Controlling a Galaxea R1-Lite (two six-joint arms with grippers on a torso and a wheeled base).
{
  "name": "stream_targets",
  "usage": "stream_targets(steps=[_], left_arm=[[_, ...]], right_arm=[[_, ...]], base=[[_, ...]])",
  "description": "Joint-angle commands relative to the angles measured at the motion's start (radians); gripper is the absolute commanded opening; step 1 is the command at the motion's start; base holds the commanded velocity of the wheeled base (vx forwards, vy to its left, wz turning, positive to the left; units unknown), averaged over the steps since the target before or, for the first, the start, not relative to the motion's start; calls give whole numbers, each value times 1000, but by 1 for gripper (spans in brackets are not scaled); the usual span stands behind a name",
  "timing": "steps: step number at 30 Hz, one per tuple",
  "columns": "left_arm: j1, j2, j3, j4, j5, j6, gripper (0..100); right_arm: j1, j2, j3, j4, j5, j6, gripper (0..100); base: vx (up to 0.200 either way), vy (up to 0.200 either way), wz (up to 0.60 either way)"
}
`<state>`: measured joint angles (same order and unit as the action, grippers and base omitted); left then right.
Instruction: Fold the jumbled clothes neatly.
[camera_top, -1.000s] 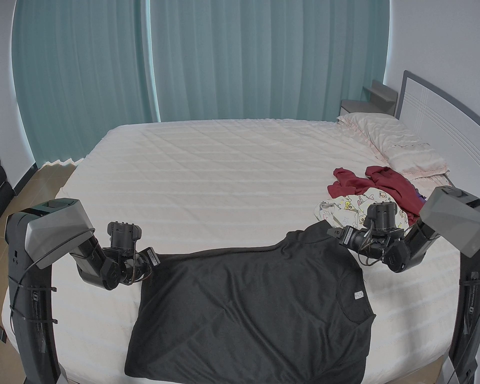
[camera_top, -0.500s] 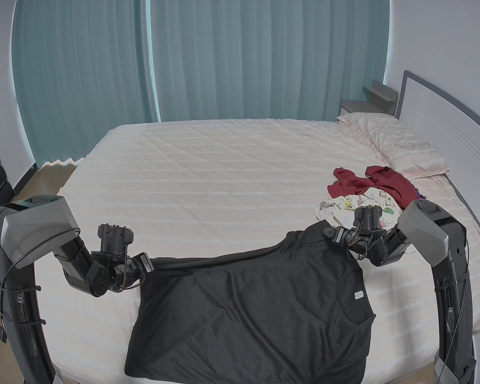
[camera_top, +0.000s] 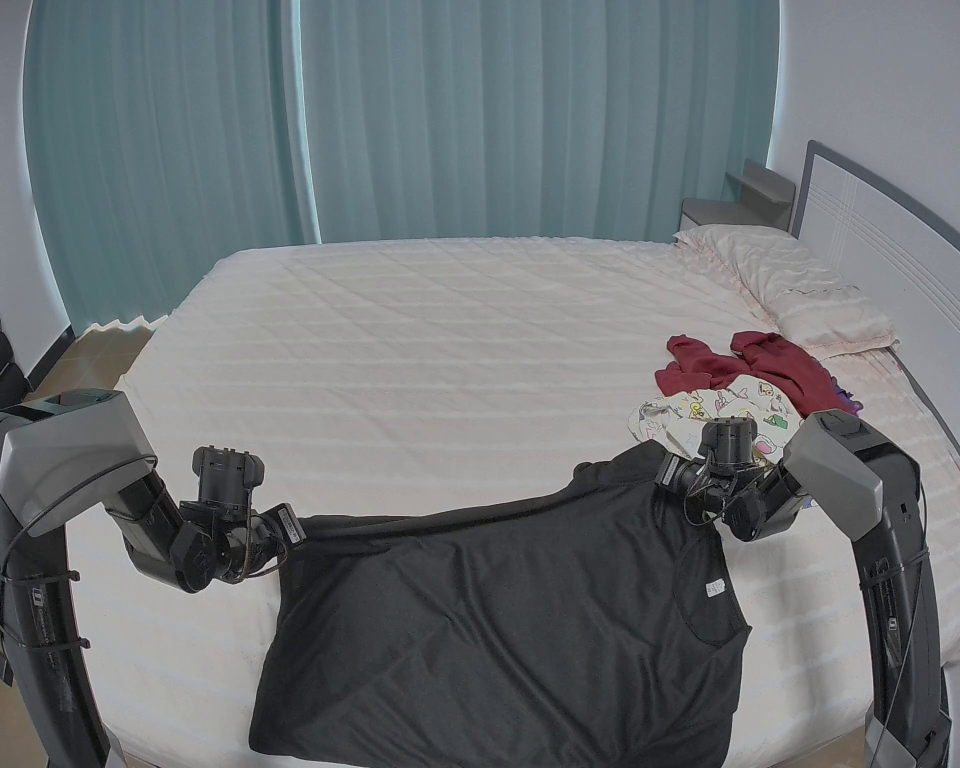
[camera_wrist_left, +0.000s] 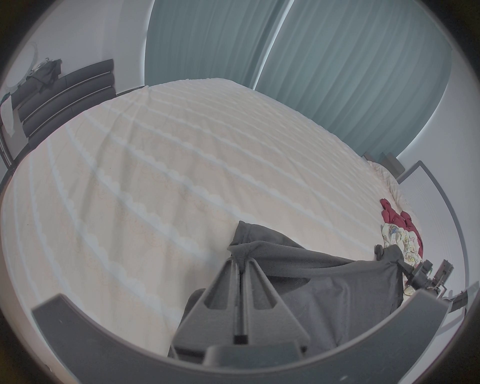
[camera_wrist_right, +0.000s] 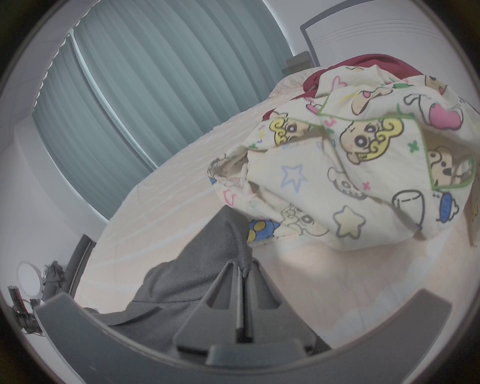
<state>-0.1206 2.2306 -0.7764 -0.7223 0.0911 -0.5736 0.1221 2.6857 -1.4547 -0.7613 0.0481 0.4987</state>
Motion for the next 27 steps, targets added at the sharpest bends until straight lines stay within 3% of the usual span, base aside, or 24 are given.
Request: stream_targets(steps=[1, 8, 13, 27], left_arm=[[9, 4, -29, 0, 3, 0, 0], [45, -6, -100, -2, 76, -5, 0], [75, -48, -110, -14, 73, -46, 0], [78, 145, -323, -3, 75, -45, 0]], right_arm=[[-16, -103, 100, -50, 12, 47, 0], [-21, -245, 297, -263, 19, 61, 0], [-22, -311, 381, -351, 39, 57, 0], [-36, -167, 249, -345, 36, 58, 0]], base=[[0, 0, 0], [0, 0, 0], [0, 0, 0], [0, 0, 0]])
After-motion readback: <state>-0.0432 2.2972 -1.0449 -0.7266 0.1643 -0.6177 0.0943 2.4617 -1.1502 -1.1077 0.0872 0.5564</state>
